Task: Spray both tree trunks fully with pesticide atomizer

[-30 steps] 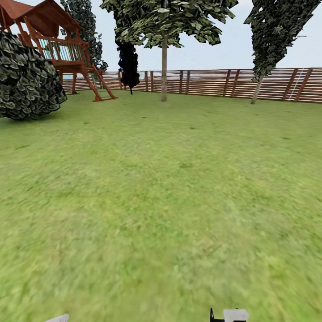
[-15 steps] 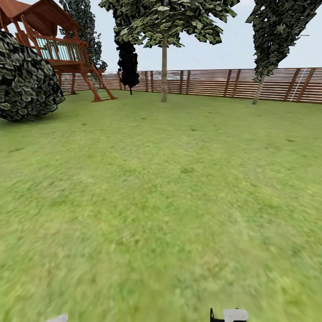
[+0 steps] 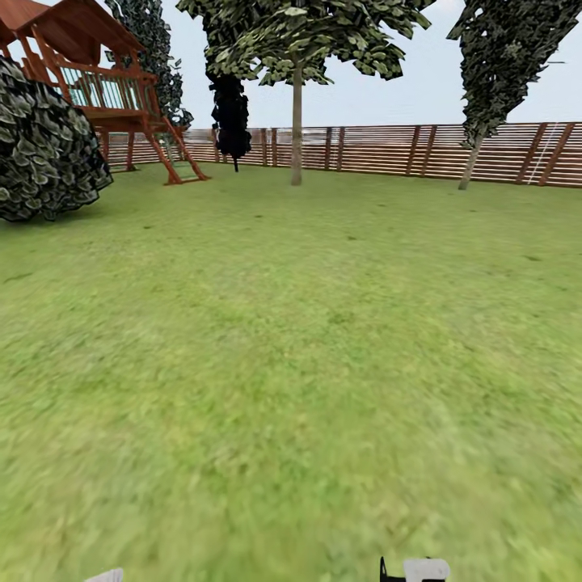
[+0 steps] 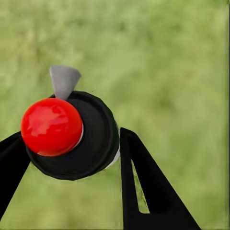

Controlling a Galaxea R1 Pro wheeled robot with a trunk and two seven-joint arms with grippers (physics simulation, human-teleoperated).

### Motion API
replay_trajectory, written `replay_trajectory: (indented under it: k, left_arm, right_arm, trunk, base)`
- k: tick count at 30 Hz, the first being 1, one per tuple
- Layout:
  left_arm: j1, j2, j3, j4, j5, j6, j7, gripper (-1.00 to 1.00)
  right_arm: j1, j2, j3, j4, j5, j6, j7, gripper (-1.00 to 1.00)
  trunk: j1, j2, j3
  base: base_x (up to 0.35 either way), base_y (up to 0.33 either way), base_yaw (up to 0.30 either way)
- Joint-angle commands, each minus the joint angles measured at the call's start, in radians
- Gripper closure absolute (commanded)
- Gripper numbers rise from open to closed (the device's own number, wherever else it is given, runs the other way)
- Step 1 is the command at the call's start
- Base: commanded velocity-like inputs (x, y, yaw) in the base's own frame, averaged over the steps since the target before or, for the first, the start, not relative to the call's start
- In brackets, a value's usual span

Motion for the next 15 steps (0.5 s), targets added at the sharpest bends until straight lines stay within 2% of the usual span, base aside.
replay_trajectory:
  k: [1, 15]
  left_arm:
    - [-0.001, 0.0, 0.001, 0.001, 0.006, -0.003, -0.001, 1.0]
    - [0.0, 0.001, 0.002, -0.001, 0.006, -0.003, -0.001, 1.0]
  right_arm:
    - [0.0, 0.0, 0.008, 0.001, 0.003, 0.0, -0.01, -1.0]
    - [0.0, 0.0, 0.008, 0.001, 0.003, 0.0, -0.01, -1.0]
  trunk:
    - [0.0, 0.0, -0.001]
    - [0.0, 0.0, -0.001]
  base:
    - [0.339, 0.0, 0.0]
    - [0.339, 0.0, 0.0]
